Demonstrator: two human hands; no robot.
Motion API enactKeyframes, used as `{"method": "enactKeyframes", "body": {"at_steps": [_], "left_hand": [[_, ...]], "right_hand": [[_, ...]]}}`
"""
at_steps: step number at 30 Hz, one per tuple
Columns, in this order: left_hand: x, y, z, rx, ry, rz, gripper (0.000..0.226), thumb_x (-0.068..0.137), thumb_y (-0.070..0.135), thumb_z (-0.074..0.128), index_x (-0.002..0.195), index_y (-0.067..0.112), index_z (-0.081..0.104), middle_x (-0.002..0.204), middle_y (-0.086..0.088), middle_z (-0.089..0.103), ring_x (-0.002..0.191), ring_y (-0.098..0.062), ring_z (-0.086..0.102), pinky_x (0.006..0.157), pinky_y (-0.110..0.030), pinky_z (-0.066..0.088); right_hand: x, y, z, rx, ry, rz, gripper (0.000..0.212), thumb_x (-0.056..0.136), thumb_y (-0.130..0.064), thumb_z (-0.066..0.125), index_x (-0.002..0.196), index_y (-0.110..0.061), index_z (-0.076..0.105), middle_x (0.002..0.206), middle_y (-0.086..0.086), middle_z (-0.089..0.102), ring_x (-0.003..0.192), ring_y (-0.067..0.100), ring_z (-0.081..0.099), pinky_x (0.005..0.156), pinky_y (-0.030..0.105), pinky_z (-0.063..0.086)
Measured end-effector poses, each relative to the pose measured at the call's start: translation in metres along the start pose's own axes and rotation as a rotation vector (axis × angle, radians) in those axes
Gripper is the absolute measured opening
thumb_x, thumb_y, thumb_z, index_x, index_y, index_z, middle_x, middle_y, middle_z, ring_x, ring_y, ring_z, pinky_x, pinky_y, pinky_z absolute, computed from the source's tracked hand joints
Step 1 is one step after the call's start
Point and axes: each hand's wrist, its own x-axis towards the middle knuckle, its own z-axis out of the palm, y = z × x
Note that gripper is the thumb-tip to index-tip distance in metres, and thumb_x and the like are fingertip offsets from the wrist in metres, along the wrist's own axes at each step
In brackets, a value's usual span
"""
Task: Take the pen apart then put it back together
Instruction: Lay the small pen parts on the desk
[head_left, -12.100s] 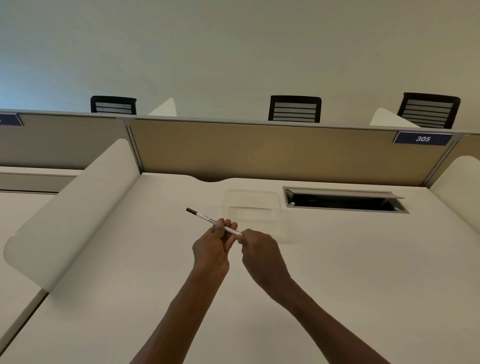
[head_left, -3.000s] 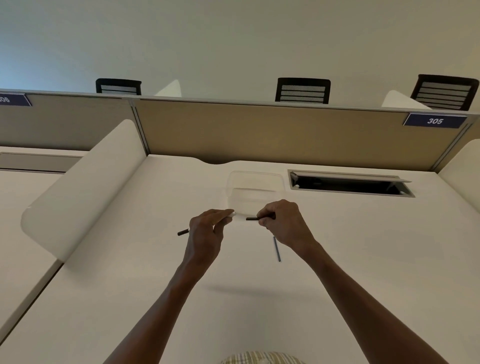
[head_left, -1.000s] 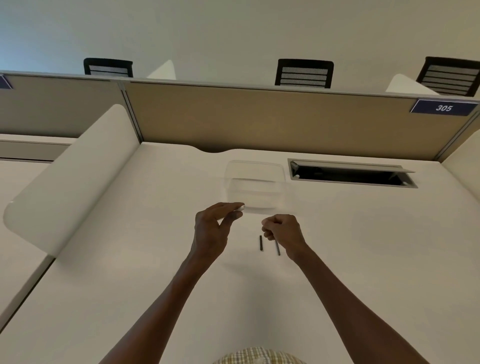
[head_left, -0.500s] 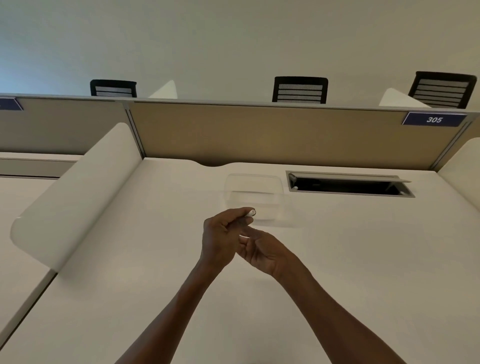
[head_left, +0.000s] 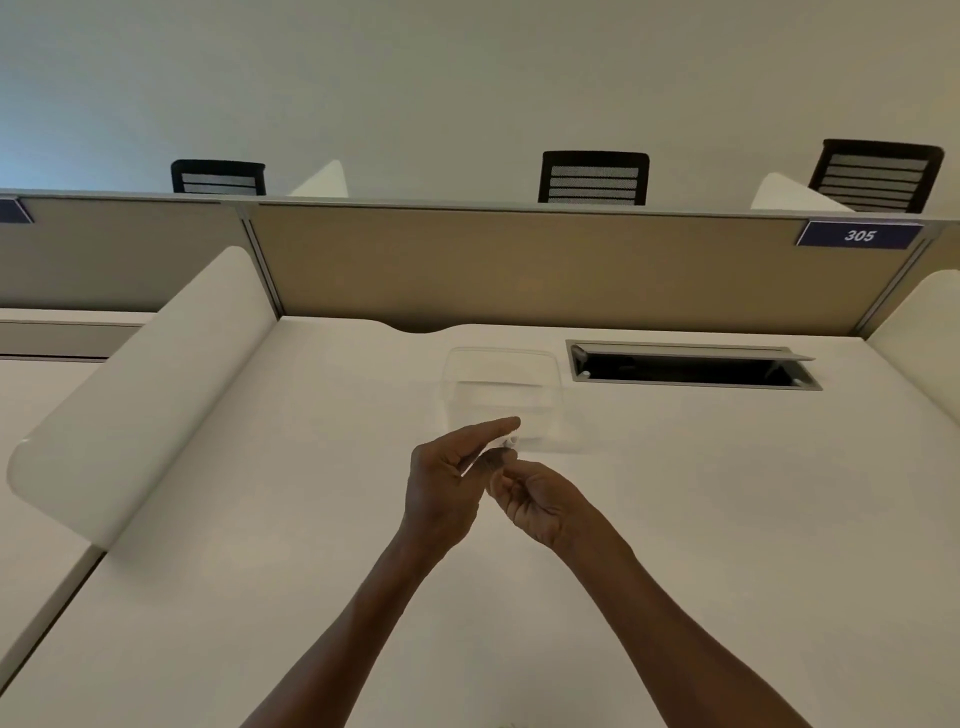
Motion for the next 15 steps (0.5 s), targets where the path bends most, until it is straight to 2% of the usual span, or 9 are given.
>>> {"method": "enactKeyframes", "body": {"at_steps": [2,4,7,11,12,15], "left_hand": [[-0.002,-0.009,-0.005,0.107,-0.043,0.047,0.044,0.084,-0.001,0.071,0.125,0.015,0.066,0.124,0.008,0.069,0.119,-0.007,0.062,0.099,-0.019,0.047],[-0.003,-0.024,-0.012,0.209,-0.06,0.055,0.051,0.083,0.006,0.074,0.131,0.016,0.061,0.13,0.007,0.064,0.123,-0.003,0.057,0.102,-0.015,0.043],[-0.006,-0.047,-0.022,0.31,-0.001,-0.025,0.048,0.086,0.011,0.073,0.132,0.021,0.061,0.13,0.008,0.064,0.123,0.002,0.056,0.102,-0.012,0.041],[-0.011,-0.08,-0.035,0.419,0.082,-0.141,0.04,0.091,0.012,0.067,0.131,0.015,0.062,0.132,-0.001,0.063,0.124,-0.002,0.053,0.101,-0.004,0.034],[-0.013,-0.089,-0.038,0.459,0.079,-0.163,0.04,0.093,0.013,0.065,0.133,0.013,0.06,0.135,-0.004,0.061,0.127,-0.005,0.051,0.104,-0.007,0.033],[-0.021,-0.119,-0.046,0.642,-0.004,-0.231,0.048,0.098,0.023,0.056,0.143,0.009,0.046,0.15,-0.008,0.045,0.143,-0.019,0.035,0.116,-0.033,0.03]], "right_hand": [[0.001,-0.004,-0.004,0.017,0.012,-0.012,0.009,0.08,0.01,0.063,0.084,0.013,0.071,0.082,0.023,0.068,0.068,0.024,0.071,0.052,0.023,0.058],[0.003,-0.009,-0.01,0.042,0.035,-0.026,0.017,0.078,0.008,0.064,0.094,0.014,0.066,0.086,0.023,0.066,0.066,0.023,0.071,0.052,0.024,0.058],[0.003,-0.015,-0.015,0.042,0.081,-0.045,0.008,0.085,0.006,0.061,0.088,0.012,0.065,0.087,0.022,0.064,0.064,0.023,0.072,0.05,0.022,0.057],[0.003,-0.021,-0.021,0.035,0.137,-0.077,0.009,0.092,0.004,0.057,0.089,0.01,0.063,0.076,0.02,0.067,0.062,0.023,0.072,0.051,0.021,0.057],[0.003,-0.021,-0.022,0.031,0.149,-0.086,0.008,0.092,0.005,0.057,0.092,0.01,0.063,0.075,0.02,0.068,0.062,0.023,0.072,0.052,0.021,0.058],[0.004,-0.021,-0.028,0.006,0.183,-0.128,0.009,0.091,0.005,0.059,0.096,0.012,0.06,0.074,0.021,0.069,0.063,0.024,0.072,0.054,0.021,0.059]]}}
